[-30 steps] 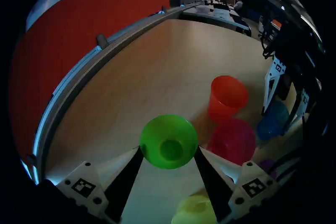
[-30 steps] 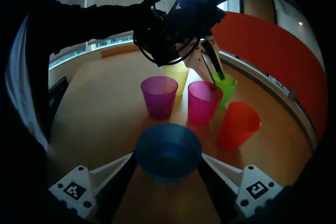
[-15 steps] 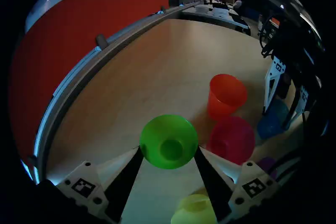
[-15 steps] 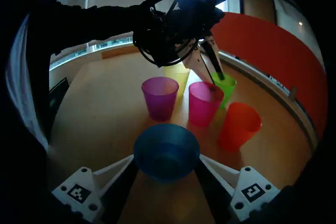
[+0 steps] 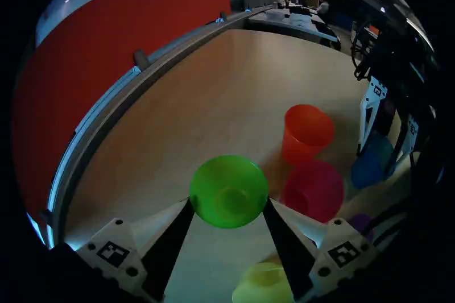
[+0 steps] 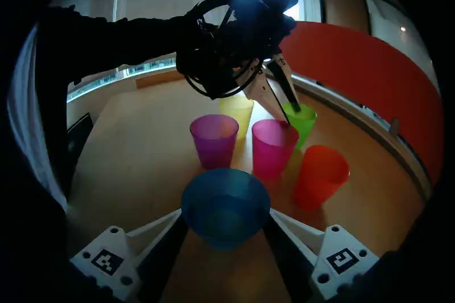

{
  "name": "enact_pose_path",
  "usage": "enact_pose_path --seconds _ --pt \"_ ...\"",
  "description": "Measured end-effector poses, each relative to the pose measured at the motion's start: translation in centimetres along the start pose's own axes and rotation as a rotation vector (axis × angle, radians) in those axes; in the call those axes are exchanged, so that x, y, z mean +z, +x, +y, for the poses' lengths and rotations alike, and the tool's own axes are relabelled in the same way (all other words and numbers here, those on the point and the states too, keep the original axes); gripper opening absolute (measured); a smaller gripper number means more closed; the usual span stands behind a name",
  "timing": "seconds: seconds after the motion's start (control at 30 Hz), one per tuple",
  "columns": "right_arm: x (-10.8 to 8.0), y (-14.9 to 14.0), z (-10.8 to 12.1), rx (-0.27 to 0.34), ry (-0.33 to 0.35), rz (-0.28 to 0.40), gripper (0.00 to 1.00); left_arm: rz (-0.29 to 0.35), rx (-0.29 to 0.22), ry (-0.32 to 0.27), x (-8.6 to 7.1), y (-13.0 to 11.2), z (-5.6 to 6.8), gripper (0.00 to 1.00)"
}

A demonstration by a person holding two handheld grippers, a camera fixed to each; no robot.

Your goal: Pour water

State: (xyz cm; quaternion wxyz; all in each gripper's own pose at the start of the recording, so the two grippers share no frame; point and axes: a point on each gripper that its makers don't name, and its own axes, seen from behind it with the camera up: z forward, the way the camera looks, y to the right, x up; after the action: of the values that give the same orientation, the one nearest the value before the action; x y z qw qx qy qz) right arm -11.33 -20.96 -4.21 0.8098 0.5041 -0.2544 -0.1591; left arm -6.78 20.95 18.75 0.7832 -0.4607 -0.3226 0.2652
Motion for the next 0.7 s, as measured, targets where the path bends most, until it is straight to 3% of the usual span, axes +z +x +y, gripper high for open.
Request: enact_pose_path --seconds 0.4,0.7 --pt "-0.8 1.8 0.1 0.010 -0.022 0.036 0.87 0.048 -0.020 0.039 -2.1 0.6 -0.6 0.84" --pt "-2.0 3.6 -0.1 0.007 -0.049 0.068 0.87 0.099 -0.036 0.079 -4.7 1.0 -0.7 0.84"
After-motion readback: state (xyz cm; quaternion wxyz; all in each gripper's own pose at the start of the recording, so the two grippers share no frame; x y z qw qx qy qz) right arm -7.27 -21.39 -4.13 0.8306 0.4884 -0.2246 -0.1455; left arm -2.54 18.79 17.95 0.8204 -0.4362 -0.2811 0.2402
